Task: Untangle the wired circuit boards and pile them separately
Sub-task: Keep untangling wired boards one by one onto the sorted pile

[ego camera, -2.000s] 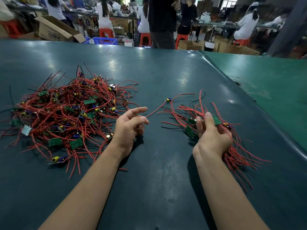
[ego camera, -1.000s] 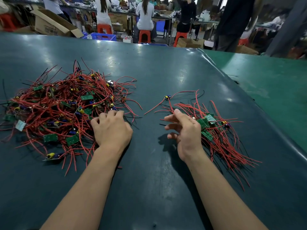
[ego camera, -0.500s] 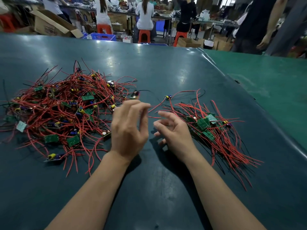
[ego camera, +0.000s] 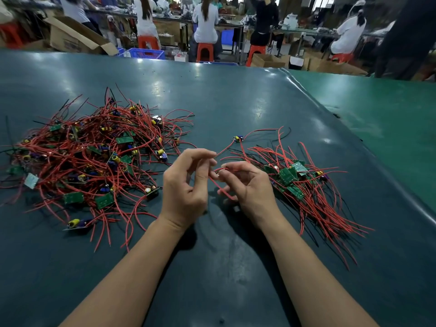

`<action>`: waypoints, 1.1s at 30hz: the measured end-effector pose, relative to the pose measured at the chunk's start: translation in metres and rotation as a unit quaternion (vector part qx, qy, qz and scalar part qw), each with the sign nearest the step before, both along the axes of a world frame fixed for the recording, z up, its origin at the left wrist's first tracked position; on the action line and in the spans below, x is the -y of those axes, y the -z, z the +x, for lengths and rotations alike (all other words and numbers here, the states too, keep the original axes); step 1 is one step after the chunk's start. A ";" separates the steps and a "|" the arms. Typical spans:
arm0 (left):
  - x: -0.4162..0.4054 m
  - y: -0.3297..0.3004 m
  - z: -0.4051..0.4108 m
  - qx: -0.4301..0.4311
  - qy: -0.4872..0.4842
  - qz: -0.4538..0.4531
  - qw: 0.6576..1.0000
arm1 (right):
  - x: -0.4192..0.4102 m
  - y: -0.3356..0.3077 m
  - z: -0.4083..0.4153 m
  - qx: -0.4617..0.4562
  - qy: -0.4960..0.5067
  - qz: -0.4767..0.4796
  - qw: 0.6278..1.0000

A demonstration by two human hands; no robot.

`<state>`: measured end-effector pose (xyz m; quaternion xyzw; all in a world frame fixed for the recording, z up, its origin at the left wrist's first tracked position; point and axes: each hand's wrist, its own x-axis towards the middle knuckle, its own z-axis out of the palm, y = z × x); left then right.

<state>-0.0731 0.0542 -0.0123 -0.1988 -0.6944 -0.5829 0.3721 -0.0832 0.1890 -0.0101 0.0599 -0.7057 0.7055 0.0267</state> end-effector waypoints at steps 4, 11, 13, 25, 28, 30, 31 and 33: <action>-0.001 -0.002 -0.002 0.041 0.021 0.107 0.993 | 0.000 -0.002 0.000 0.038 0.042 -0.051 0.997; -0.006 0.006 -0.006 0.206 0.058 -0.050 0.976 | 0.000 -0.003 0.000 0.026 0.061 -0.054 0.996; -0.006 0.007 -0.009 0.196 0.028 -0.071 0.978 | 0.001 -0.002 0.001 0.025 0.051 -0.038 0.998; -0.003 -0.004 -0.009 0.270 0.075 0.117 0.953 | 0.000 -0.002 -0.002 0.018 0.076 -0.074 0.994; -0.002 -0.001 -0.011 0.292 0.090 0.100 0.947 | -0.001 -0.003 -0.002 0.028 0.083 -0.074 0.993; -0.002 0.000 -0.010 0.286 0.094 0.065 0.952 | -0.001 -0.004 -0.001 0.030 0.080 -0.079 0.993; -0.001 0.001 -0.010 0.278 0.090 0.045 0.955 | -0.001 -0.004 -0.001 0.030 0.078 -0.078 0.993; -0.002 0.001 -0.009 0.265 0.083 0.021 0.960 | 0.000 -0.004 0.000 0.029 0.076 -0.072 0.994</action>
